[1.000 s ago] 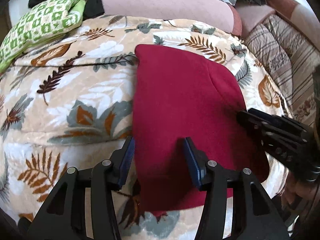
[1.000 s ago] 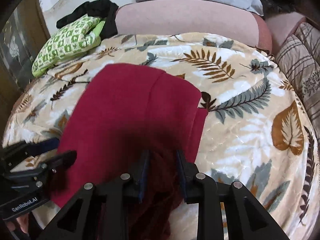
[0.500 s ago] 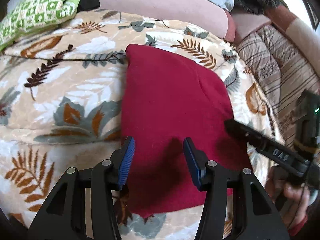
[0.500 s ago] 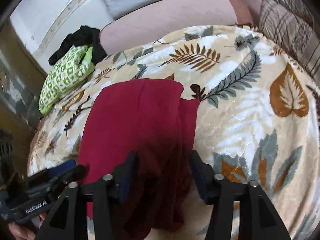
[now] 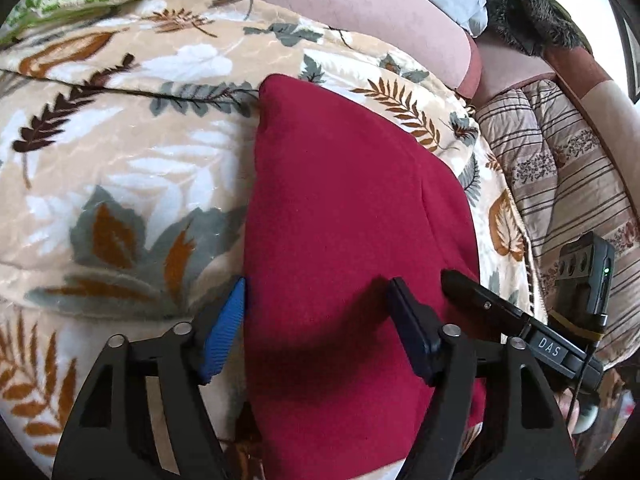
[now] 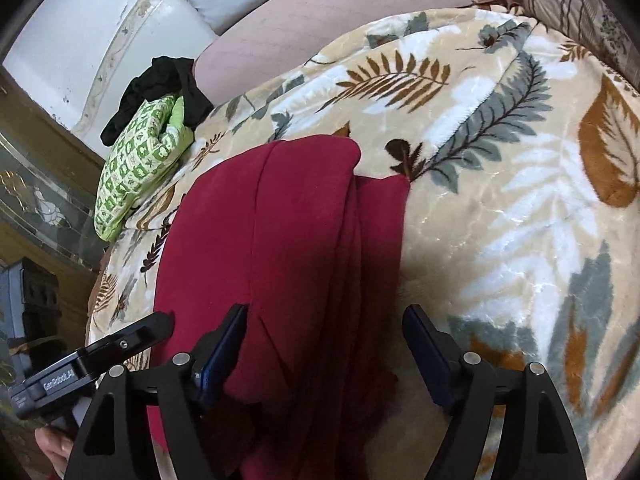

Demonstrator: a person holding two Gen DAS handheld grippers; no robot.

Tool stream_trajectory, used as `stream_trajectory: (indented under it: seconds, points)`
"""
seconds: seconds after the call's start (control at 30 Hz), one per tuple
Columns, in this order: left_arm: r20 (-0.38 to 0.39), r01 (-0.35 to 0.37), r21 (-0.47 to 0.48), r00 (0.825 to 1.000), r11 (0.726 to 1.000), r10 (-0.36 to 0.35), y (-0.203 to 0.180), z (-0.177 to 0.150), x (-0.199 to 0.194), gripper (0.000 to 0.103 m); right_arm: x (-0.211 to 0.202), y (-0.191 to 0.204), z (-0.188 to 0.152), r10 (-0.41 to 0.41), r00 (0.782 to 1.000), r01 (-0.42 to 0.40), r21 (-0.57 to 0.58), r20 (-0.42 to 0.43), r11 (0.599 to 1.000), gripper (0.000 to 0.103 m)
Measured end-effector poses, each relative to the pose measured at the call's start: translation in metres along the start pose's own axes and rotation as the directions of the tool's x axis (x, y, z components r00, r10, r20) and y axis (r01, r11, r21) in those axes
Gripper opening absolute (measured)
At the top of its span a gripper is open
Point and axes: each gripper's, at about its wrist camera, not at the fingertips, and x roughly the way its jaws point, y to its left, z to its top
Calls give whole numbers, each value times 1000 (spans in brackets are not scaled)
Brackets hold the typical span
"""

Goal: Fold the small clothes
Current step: 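Press and smooth the folded sweater flat with both grippers open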

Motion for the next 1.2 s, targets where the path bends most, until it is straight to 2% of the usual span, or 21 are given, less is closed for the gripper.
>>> stream_trajectory:
  seconds: [0.17,0.27,0.3,0.4,0.47,0.57,0.7,0.8,0.93,0.97,1.0,1.03,1.1,1.2]
  points:
    - [-71,89,-74,993,993,-95,13,10,24,79,10,1,2,30,1000,-30,-2,-6,1000,78]
    - [-53,79,-33,995,996,-81,7,8,23,79,14,1,1,48,999,-48,-12,3,999,78]
    - [-41,63,-4,997,998,-63,3,5,22,77,14,2,1,49,999,-49,-19,6,999,69]
    - [-12,49,31,999,998,-49,-2,1,14,63,8,15,-1,4,999,-2,-59,32,998,51]
    - [-4,54,32,999,998,-54,-3,1,4,51,-1,30,-1,-31,998,36,-109,49,993,44]
    - [17,69,44,997,997,-70,-7,-2,-22,49,-15,51,0,-29,998,37,-157,55,987,41]
    - [43,49,59,998,997,-51,-5,-14,-64,49,-32,72,-8,31,998,-23,-164,45,986,41]
    - [26,26,47,999,999,-27,6,-29,-74,49,-38,86,-24,67,997,-61,-176,29,983,40]
    - [-28,-35,1,999,999,35,28,-48,-54,49,-14,88,-44,36,999,-41,-165,-32,985,42]
    - [-41,-46,-12,998,999,45,35,-51,-47,52,0,83,-48,11,998,-21,-149,-69,989,46]
    - [-37,-37,-29,999,999,36,39,-53,-45,53,8,78,-50,-10,996,-2,-138,-85,990,54]
    - [-33,-23,-36,999,999,22,42,-54,-46,56,11,73,-51,-8,996,-4,-126,-89,992,57]
    - [-29,-33,-29,999,999,32,41,-51,-53,56,2,70,-50,10,997,-18,-101,-82,995,58]
    - [-9,-79,0,997,997,79,36,-48,-63,56,-24,83,-46,-18,1000,15,-149,-21,989,58]
